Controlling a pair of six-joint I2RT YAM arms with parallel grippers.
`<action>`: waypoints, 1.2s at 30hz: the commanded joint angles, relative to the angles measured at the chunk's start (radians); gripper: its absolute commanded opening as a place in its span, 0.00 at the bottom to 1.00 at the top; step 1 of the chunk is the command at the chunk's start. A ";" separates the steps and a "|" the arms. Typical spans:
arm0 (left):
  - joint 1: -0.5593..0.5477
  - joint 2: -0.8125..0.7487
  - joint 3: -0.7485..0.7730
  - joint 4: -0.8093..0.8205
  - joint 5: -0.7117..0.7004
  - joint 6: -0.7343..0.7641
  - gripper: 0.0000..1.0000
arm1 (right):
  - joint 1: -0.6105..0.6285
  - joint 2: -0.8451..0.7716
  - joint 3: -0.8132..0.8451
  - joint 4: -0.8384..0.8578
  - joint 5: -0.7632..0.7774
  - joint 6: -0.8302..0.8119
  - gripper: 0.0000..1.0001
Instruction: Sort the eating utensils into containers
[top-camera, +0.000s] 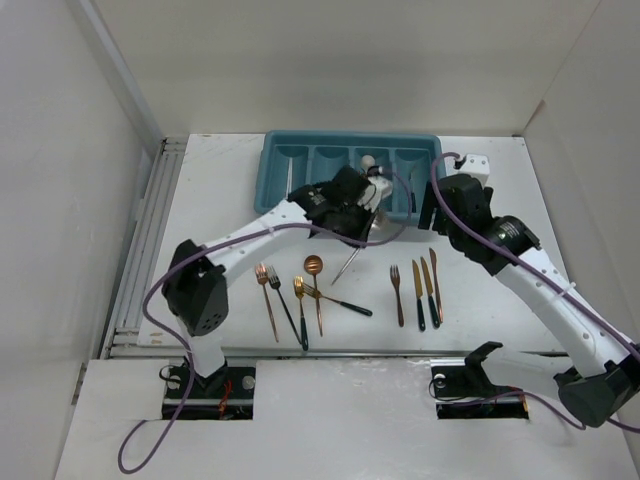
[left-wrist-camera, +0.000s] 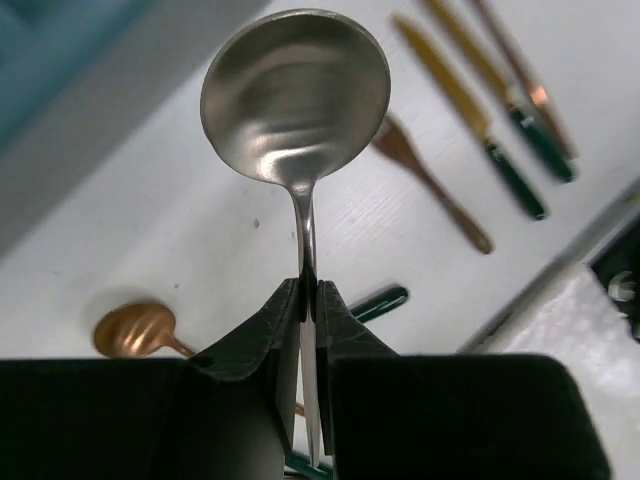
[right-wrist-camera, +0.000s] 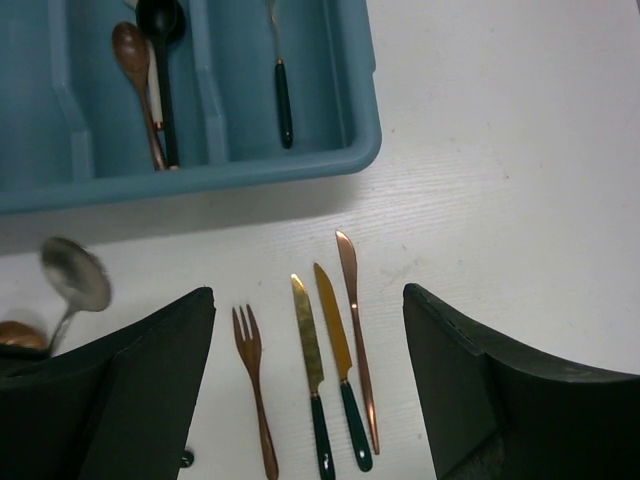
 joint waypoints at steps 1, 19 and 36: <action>0.033 -0.112 0.177 0.054 0.027 0.031 0.00 | -0.036 -0.035 0.050 0.114 -0.049 -0.006 0.81; 0.225 0.493 0.792 0.447 -0.074 -0.228 0.00 | -0.110 0.054 0.001 0.073 -0.196 -0.066 0.81; 0.395 0.228 0.749 0.204 -0.189 -0.150 0.72 | 0.162 0.178 -0.038 0.165 -0.392 -0.274 0.85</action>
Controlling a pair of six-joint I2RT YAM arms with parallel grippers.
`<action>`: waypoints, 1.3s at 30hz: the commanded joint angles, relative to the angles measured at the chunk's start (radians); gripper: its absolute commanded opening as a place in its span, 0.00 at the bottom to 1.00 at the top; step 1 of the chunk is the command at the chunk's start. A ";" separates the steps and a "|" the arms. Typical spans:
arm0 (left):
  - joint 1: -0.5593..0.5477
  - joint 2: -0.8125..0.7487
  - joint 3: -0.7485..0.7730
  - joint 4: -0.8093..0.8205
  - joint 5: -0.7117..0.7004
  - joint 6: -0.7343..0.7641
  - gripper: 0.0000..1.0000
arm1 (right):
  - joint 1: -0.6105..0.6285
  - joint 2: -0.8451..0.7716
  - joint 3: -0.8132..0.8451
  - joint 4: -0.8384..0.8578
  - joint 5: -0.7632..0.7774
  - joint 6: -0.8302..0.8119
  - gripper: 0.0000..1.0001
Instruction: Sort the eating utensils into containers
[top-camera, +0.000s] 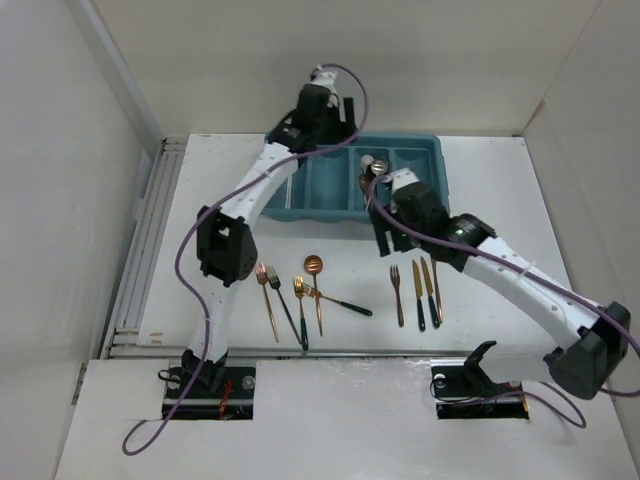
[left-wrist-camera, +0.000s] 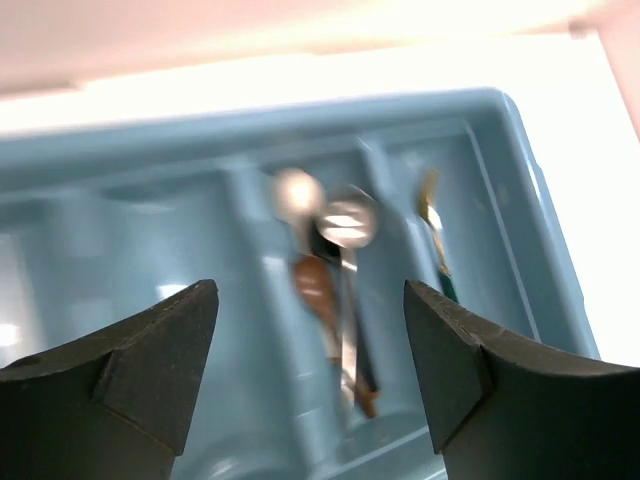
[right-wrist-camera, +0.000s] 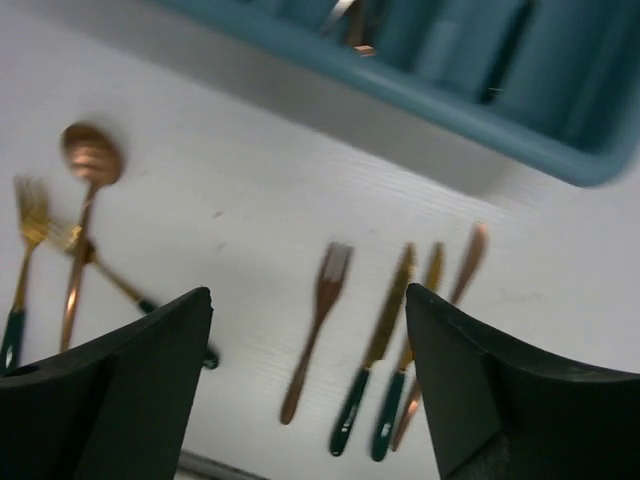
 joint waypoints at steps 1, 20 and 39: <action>0.105 -0.252 0.007 -0.063 -0.070 0.046 0.72 | 0.102 0.093 -0.013 0.094 -0.143 -0.065 0.81; 0.651 -0.807 -0.727 -0.136 0.066 0.010 0.72 | 0.344 0.678 0.297 0.231 -0.191 0.130 0.45; 0.690 -0.829 -0.771 -0.114 0.165 0.007 0.72 | 0.344 0.785 0.222 0.163 -0.073 0.270 0.32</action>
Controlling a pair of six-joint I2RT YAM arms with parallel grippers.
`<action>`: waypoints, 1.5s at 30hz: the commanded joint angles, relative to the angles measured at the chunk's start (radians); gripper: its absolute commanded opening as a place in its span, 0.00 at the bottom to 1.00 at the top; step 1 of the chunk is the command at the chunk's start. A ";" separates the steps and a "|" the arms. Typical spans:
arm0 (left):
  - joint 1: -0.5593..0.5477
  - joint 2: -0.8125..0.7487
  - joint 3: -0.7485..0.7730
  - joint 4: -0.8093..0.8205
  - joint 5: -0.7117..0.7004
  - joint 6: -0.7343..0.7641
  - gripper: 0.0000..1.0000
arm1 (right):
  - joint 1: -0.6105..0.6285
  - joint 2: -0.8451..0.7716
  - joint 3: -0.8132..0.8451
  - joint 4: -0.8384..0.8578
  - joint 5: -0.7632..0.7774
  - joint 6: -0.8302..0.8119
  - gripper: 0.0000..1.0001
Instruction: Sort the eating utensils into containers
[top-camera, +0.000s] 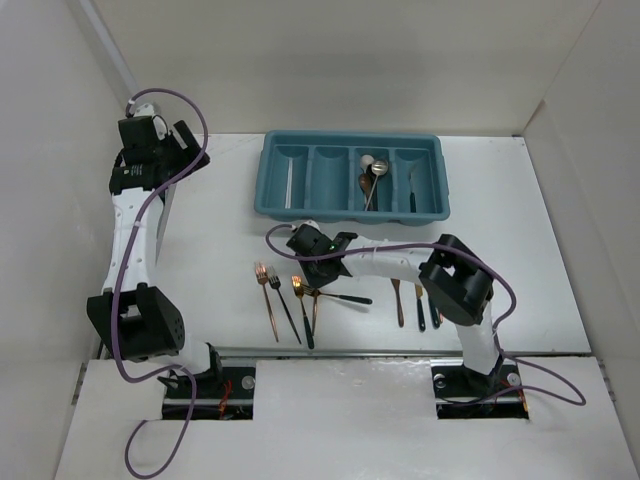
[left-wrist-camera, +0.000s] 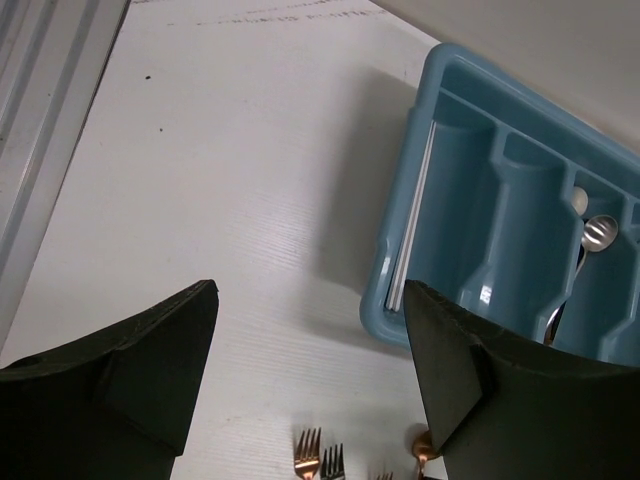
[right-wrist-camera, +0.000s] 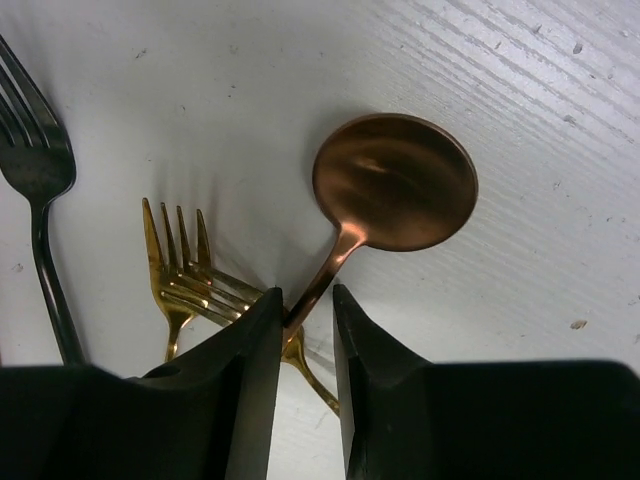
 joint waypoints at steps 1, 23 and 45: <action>0.002 -0.038 -0.001 0.029 0.018 -0.003 0.72 | -0.001 0.026 -0.008 -0.035 0.048 0.028 0.32; 0.022 -0.048 0.008 0.029 0.027 -0.013 0.72 | -0.011 -0.179 -0.015 0.082 0.009 -0.090 0.00; 0.022 -0.020 -0.054 0.044 0.073 -0.014 0.72 | -0.530 -0.034 0.426 0.201 0.123 -0.308 0.00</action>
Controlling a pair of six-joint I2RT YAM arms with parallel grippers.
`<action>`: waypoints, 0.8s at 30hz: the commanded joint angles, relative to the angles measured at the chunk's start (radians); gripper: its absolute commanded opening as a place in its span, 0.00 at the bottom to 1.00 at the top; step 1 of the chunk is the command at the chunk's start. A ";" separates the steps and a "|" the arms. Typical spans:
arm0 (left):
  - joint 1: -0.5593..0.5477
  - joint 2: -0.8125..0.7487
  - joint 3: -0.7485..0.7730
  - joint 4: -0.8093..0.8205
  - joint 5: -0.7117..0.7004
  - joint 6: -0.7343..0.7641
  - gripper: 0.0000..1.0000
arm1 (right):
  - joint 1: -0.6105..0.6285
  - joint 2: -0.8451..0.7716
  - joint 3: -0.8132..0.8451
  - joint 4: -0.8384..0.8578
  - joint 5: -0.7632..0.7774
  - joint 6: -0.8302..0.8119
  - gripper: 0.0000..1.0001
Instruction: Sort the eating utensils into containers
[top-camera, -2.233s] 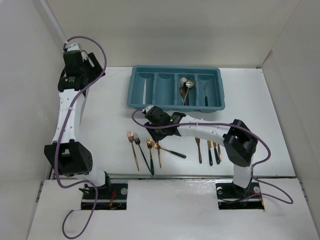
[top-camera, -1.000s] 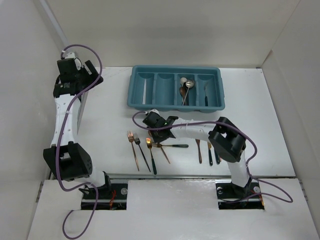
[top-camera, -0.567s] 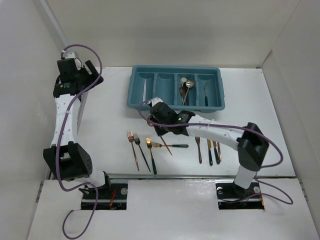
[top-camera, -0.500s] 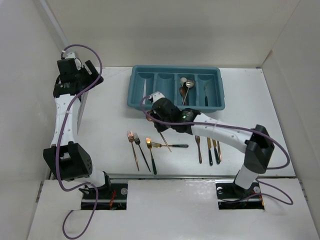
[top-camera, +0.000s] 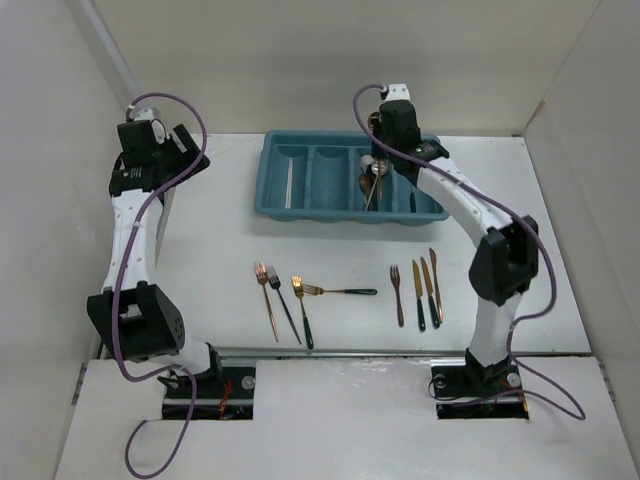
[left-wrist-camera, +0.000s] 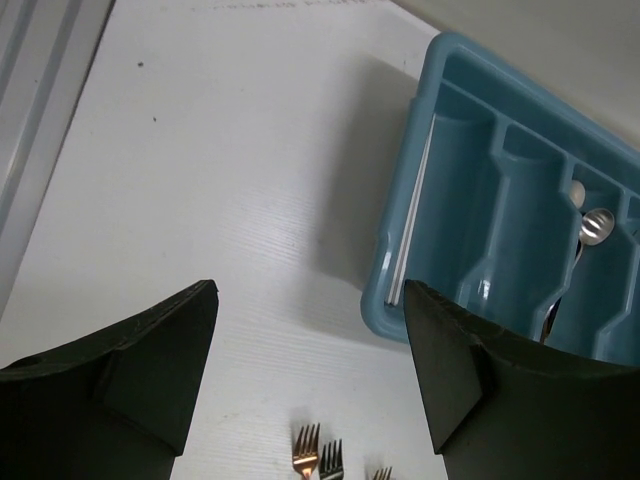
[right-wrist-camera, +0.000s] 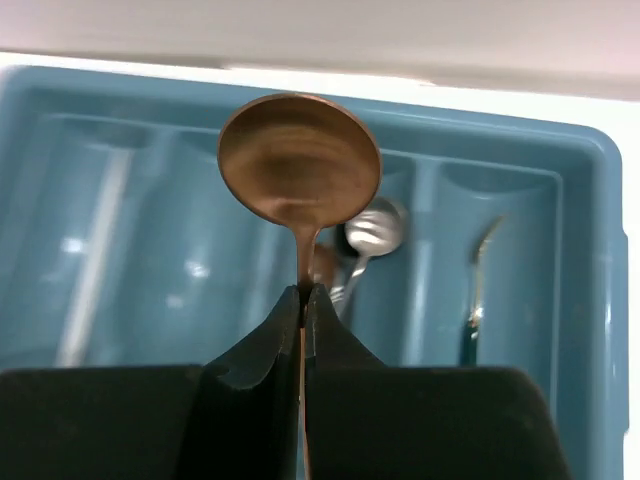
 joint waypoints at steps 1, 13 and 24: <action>0.004 -0.020 -0.032 0.030 0.039 -0.009 0.72 | -0.025 0.125 0.055 0.039 0.034 -0.036 0.00; 0.004 0.019 -0.021 0.030 0.049 -0.009 0.73 | -0.084 0.201 0.109 -0.095 -0.026 -0.079 0.66; 0.004 0.019 -0.021 0.039 0.099 -0.027 0.73 | 0.042 -0.303 -0.411 -0.379 -0.059 -0.032 0.70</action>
